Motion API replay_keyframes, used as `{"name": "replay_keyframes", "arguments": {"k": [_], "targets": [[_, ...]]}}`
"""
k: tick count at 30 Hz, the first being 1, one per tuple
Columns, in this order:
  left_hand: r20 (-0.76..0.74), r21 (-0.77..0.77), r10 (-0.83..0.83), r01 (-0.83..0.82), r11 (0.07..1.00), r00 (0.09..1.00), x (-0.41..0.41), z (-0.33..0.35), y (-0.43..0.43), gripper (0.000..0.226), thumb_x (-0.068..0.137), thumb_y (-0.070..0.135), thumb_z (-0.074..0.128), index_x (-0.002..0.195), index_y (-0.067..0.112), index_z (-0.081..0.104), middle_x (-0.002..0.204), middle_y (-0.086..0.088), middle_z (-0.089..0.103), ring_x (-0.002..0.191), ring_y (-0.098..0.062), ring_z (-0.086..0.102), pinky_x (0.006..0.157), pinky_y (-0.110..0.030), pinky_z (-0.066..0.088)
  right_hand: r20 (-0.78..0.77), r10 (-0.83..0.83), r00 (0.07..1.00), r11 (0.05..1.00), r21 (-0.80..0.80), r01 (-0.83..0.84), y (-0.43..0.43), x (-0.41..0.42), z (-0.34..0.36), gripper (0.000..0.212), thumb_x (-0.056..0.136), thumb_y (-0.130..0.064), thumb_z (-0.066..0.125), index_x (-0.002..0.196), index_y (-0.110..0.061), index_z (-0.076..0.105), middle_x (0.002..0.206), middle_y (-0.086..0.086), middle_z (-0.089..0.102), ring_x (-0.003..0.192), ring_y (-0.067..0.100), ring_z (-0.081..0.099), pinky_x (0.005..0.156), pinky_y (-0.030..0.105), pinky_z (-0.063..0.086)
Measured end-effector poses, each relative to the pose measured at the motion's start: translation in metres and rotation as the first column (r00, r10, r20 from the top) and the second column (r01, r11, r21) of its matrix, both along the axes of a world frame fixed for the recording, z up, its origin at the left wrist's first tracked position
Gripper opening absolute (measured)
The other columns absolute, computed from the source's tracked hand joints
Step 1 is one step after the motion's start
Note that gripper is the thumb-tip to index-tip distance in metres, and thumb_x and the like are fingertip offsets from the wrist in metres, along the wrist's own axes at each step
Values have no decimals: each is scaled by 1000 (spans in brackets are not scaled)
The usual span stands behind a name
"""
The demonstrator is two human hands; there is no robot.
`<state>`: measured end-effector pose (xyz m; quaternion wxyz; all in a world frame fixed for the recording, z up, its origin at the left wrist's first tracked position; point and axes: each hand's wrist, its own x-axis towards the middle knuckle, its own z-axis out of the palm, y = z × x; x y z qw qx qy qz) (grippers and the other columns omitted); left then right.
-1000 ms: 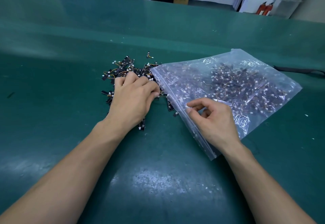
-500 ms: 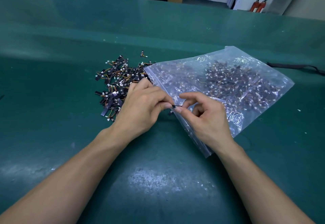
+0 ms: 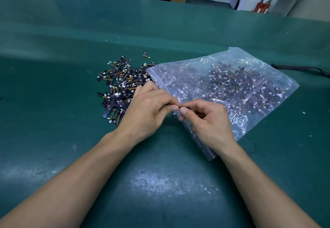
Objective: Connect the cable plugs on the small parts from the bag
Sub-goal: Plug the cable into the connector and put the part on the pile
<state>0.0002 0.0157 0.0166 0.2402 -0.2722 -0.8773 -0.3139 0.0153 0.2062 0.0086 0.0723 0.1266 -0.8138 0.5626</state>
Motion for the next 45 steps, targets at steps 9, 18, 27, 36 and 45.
{"name": "replay_keyframes", "arguments": {"k": [9,18,27,36,45], "targets": [[53,23,-75,74,997,996,0,-6,-5,18,81,22,78,99,25,73,86,15,65,88,-14,46,82,-46,46,140,19,990,996,-93,-6,0,-1,4,18,93,-21,73,77,-25,77,68,0,75,40,8,47,44,19,39],[6,43,-89,89,995,996,-2,-5,-6,14,85,32,79,96,25,74,88,14,66,87,-18,47,81,-48,46,153,63,986,994,-100,-48,-1,0,7,22,97,-25,67,78,-26,79,66,2,73,45,14,42,47,28,34],[-174,-7,-90,90,996,981,2,2,1,8,90,18,75,95,23,77,100,7,67,90,-27,54,76,-47,47,178,93,980,979,-196,-58,-2,1,13,21,90,-32,63,77,-30,80,60,6,70,43,17,27,42,23,22],[-30,71,-158,160,985,987,9,4,0,10,83,7,67,84,16,71,112,0,62,100,-27,53,90,-51,41,108,111,988,967,-241,-82,-4,4,17,28,92,-17,64,67,-24,75,56,2,67,40,2,42,46,8,32],[59,246,-62,45,968,996,5,4,-1,17,84,5,60,96,10,71,95,0,68,91,-25,58,84,-33,45,32,5,999,996,-90,-2,-2,2,16,32,93,-4,67,64,-19,72,54,-10,66,44,0,37,47,12,31]]}}
